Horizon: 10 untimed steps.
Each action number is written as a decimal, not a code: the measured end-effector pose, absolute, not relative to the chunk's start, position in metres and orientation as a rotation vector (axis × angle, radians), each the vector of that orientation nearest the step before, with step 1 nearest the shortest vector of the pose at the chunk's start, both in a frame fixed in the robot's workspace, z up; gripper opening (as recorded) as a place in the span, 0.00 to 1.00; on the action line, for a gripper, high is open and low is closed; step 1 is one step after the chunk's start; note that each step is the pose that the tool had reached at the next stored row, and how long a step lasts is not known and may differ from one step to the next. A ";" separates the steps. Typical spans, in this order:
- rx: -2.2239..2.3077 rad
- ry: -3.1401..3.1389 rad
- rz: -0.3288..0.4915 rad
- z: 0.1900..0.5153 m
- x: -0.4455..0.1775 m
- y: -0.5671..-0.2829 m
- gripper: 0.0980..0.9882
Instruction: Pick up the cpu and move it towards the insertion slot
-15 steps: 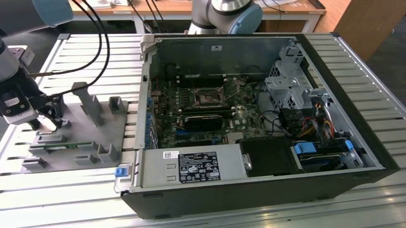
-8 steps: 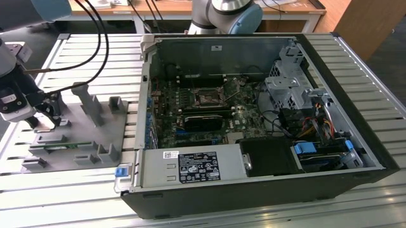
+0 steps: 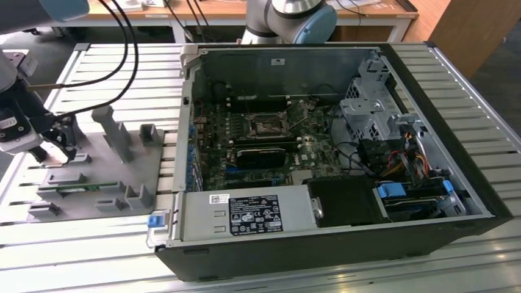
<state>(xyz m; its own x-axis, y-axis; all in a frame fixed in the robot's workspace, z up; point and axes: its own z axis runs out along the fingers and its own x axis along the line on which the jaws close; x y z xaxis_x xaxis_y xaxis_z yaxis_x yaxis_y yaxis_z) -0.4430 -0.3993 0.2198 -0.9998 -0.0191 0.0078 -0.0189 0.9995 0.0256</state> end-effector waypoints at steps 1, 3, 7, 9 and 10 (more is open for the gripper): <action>0.030 -3.133 -0.040 0.221 -0.443 -0.399 0.50; 0.030 -3.133 -0.040 0.222 -0.443 -0.399 0.50; 0.030 -3.133 -0.040 0.225 -0.443 -0.399 0.50; 0.030 -3.133 -0.040 0.226 -0.443 -0.399 0.50; 0.030 -3.133 -0.040 0.227 -0.443 -0.399 0.50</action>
